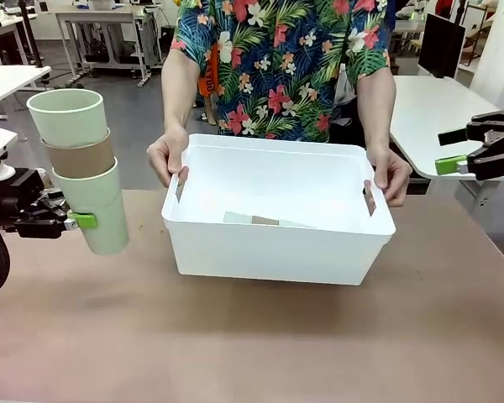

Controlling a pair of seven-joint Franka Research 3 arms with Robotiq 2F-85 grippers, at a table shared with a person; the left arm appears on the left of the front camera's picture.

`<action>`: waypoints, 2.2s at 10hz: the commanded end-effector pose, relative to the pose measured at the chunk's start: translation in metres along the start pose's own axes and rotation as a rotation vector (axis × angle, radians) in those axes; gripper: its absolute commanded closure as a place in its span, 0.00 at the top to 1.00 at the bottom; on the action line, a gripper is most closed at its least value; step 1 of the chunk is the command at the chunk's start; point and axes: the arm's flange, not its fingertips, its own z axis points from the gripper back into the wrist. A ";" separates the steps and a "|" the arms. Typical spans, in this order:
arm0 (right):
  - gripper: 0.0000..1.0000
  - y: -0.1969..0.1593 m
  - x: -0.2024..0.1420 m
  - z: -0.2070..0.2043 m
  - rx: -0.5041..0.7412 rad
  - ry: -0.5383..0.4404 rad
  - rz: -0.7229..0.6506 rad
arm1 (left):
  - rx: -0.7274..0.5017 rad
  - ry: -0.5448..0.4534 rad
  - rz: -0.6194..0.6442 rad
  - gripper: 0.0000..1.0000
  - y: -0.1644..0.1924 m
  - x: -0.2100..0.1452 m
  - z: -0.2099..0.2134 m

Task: Stack the cups and store them in the basket.
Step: Place the stack of Reusable plastic cups into the Pantry Basket.

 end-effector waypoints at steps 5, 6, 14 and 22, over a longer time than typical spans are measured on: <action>1.00 0.000 0.005 -0.002 -0.010 -0.019 -0.012 | -0.005 -0.005 -0.011 0.87 0.000 0.004 -0.001; 1.00 0.000 0.005 -0.002 -0.010 -0.019 -0.012 | -0.005 -0.005 -0.011 0.87 0.000 0.004 -0.001; 1.00 0.000 0.005 -0.002 -0.010 -0.019 -0.012 | -0.005 -0.005 -0.011 0.87 0.000 0.004 -0.001; 1.00 0.000 0.005 -0.002 -0.010 -0.019 -0.012 | 0.028 0.002 0.011 0.87 -0.002 0.018 -0.003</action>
